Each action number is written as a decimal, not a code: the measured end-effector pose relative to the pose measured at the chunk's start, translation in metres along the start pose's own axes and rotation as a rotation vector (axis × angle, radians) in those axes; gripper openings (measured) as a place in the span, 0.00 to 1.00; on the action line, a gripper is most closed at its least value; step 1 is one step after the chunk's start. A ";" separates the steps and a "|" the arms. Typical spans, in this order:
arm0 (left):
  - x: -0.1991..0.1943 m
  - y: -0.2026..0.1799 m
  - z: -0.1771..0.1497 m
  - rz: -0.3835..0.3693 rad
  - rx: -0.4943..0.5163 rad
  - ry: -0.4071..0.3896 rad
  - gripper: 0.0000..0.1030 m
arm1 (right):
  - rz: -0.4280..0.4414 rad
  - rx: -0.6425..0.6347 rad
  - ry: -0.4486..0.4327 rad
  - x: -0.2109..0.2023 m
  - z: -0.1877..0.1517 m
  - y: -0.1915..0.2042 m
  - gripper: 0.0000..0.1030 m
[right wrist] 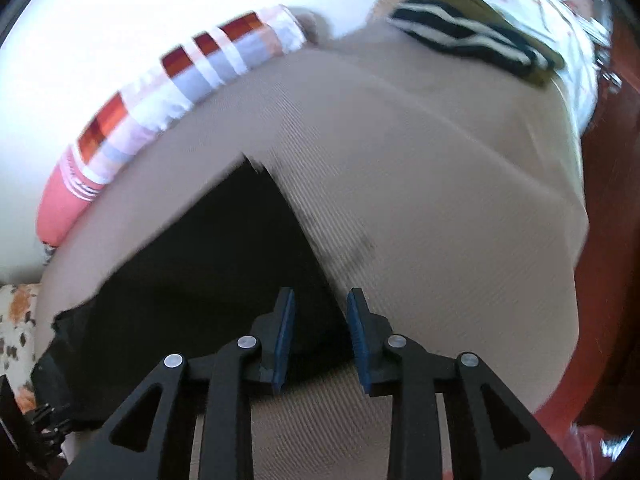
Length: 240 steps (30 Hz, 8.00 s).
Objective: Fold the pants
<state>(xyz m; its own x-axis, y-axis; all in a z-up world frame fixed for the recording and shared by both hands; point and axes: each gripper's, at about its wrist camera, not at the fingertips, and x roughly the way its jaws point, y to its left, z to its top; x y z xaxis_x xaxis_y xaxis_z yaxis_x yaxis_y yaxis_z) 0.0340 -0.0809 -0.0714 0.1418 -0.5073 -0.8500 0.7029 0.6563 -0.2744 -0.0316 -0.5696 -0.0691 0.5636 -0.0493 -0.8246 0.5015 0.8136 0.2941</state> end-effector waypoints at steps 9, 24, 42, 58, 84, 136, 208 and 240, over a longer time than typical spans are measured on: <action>-0.021 0.077 0.031 0.176 -0.291 -0.147 0.49 | 0.163 -0.065 0.098 0.080 0.073 0.043 0.26; -0.009 0.133 0.016 0.327 -0.452 -0.138 0.49 | 0.227 -0.128 0.154 0.110 0.088 0.055 0.21; -0.007 0.144 0.019 0.392 -0.433 -0.159 0.49 | 0.083 -0.156 -0.056 0.063 0.067 0.067 0.00; 0.003 0.171 0.034 0.442 -0.374 -0.155 0.50 | -0.116 -0.173 0.035 0.088 0.060 0.084 0.19; -0.087 0.208 -0.079 0.556 -0.510 -0.235 0.54 | 0.530 -1.043 0.414 0.152 -0.089 0.497 0.34; 0.032 0.122 0.060 0.413 -0.175 -0.149 0.55 | 0.049 -0.609 0.096 0.129 -0.045 0.306 0.33; 0.044 0.035 0.029 0.309 -0.252 -0.085 0.64 | 0.422 -0.052 0.318 0.099 0.047 -0.005 0.06; -0.058 0.087 -0.020 0.259 -0.427 -0.273 0.64 | 0.486 -0.406 0.388 0.090 -0.075 0.343 0.05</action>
<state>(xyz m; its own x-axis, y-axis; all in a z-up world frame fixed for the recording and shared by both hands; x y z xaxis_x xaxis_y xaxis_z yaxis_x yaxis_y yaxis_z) 0.0734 0.0167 -0.0553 0.4865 -0.3886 -0.7825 0.2847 0.9173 -0.2785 0.1413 -0.2515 -0.0787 0.3495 0.5184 -0.7804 -0.0703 0.8451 0.5299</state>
